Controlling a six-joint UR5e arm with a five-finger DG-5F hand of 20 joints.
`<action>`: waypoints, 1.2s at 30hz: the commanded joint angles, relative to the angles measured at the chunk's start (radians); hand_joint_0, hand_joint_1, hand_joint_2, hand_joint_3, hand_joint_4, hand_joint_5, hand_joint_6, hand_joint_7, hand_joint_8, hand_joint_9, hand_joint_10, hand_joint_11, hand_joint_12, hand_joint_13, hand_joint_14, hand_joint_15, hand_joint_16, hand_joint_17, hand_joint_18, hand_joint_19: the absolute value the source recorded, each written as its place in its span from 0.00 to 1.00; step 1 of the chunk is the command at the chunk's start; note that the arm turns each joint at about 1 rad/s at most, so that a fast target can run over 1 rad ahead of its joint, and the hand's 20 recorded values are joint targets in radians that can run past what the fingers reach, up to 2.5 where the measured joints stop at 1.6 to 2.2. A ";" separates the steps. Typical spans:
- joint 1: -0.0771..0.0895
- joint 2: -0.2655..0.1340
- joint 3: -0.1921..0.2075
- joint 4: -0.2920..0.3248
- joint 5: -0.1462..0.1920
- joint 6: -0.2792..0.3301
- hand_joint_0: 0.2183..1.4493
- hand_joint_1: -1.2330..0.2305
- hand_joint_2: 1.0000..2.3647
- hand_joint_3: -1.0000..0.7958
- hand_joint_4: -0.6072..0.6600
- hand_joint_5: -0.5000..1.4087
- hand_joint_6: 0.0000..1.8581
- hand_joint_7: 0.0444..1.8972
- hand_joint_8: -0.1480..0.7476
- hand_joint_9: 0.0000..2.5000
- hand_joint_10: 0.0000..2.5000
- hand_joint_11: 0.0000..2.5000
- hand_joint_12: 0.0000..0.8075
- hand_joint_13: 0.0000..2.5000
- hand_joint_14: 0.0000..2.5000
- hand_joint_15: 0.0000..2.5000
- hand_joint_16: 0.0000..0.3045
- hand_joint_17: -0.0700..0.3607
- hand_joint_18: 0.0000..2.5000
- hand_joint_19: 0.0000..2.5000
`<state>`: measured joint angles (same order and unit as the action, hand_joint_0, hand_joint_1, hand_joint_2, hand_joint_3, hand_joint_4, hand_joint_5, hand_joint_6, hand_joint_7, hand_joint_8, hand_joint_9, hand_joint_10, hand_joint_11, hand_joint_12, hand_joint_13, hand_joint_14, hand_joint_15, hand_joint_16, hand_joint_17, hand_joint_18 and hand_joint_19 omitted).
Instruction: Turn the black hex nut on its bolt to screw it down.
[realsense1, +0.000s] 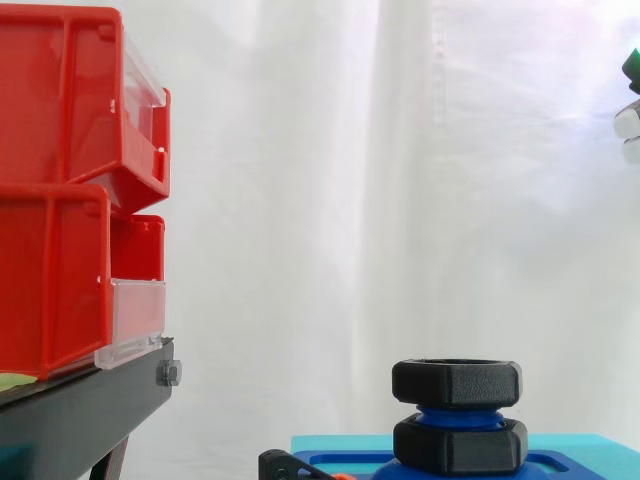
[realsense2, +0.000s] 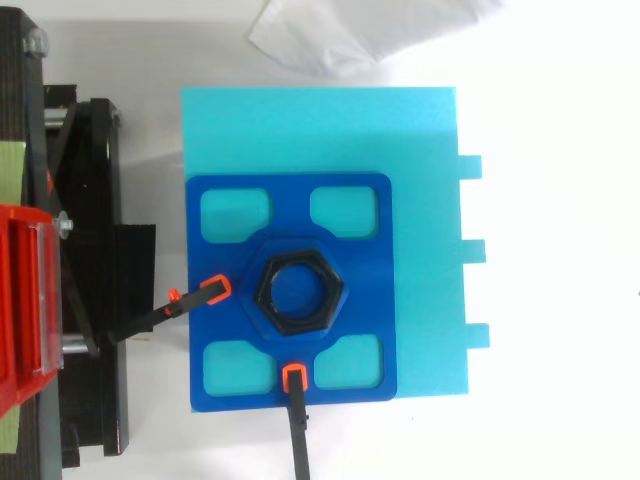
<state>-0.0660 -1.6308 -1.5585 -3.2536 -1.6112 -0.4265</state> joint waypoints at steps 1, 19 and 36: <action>0.000 -0.001 0.000 0.000 0.000 0.000 0.14 0.86 0.00 0.28 0.48 0.10 0.27 0.29 0.52 0.01 0.00 0.00 0.53 0.00 0.00 0.00 0.27 0.60 0.00 0.06; 0.009 -0.070 0.000 0.127 -0.001 -0.009 0.23 0.53 0.00 0.28 0.60 0.14 0.27 0.32 0.45 0.17 0.00 0.00 0.41 0.09 0.00 0.00 0.22 0.52 0.12 0.05; 0.074 -0.164 0.000 0.227 0.045 -0.175 0.25 0.25 0.00 0.28 0.60 0.14 0.27 0.40 0.42 0.22 0.01 0.18 0.39 0.22 0.00 0.04 0.17 0.44 0.25 0.15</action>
<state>-0.0046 -1.7695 -1.5584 -3.0588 -1.5684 -0.5875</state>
